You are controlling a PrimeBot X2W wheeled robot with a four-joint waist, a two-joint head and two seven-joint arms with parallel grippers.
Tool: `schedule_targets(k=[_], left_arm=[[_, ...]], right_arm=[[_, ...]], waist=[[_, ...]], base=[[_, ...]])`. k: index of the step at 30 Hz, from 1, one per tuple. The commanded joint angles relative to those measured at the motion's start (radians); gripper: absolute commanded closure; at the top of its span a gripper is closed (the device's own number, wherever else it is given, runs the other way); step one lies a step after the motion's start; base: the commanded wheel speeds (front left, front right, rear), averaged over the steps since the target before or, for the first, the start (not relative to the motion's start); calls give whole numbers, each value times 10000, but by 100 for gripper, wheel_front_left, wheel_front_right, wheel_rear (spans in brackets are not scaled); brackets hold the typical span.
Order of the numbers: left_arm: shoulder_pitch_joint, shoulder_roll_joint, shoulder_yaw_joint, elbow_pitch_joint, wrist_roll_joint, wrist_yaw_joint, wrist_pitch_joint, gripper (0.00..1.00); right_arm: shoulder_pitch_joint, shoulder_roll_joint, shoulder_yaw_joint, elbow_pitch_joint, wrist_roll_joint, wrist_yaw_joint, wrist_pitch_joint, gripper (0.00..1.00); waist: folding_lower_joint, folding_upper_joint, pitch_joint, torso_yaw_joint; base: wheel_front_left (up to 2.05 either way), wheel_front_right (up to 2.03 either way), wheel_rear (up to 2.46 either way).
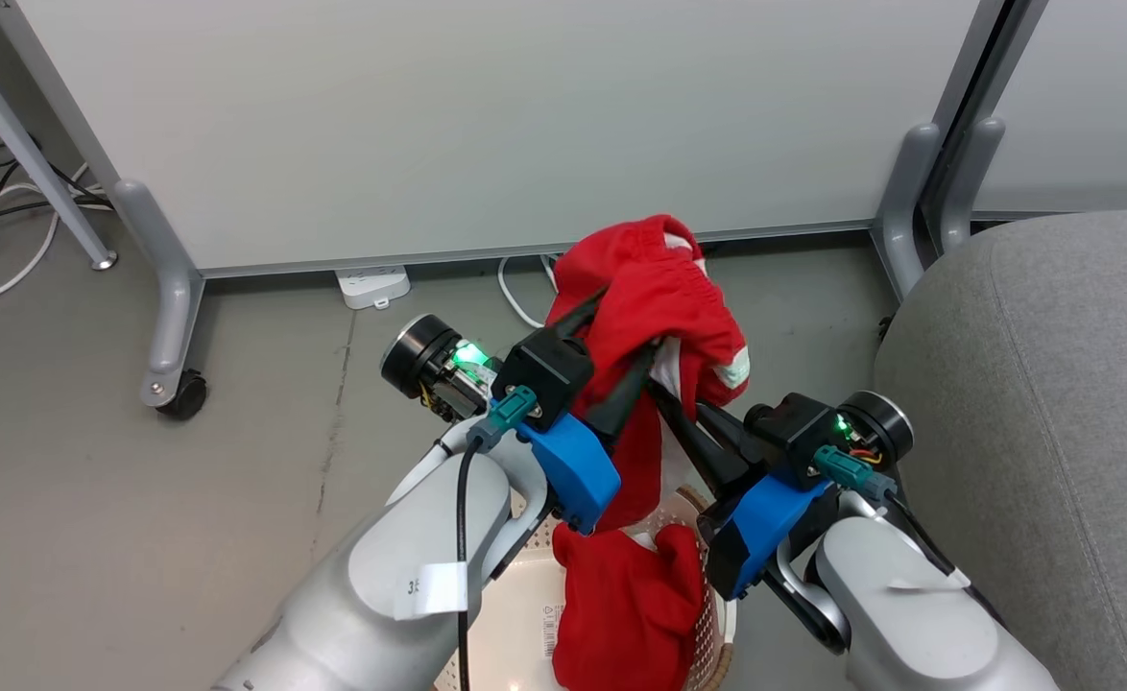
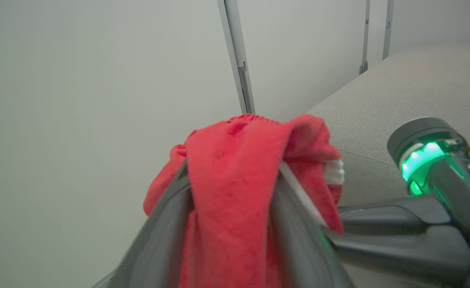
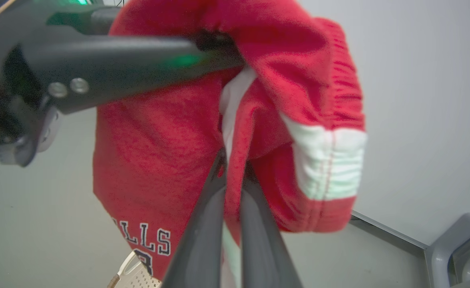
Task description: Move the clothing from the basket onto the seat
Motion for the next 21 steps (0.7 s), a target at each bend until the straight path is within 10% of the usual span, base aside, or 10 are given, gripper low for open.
schedule_targets(k=[1,21], left_arm=[[-77,-8,7,9,22,40,-48,0],[-29,80,198,0,269,137,-39,0]], right_arm=[[-36,-40,-40,-45,60,1,-35,100],[101,-172,-813,-417,-115,1,-35,100]], waist=[[0,0,5,-4],[0,0,376,-629]], base=[[0,0,0],[0,0,0]])
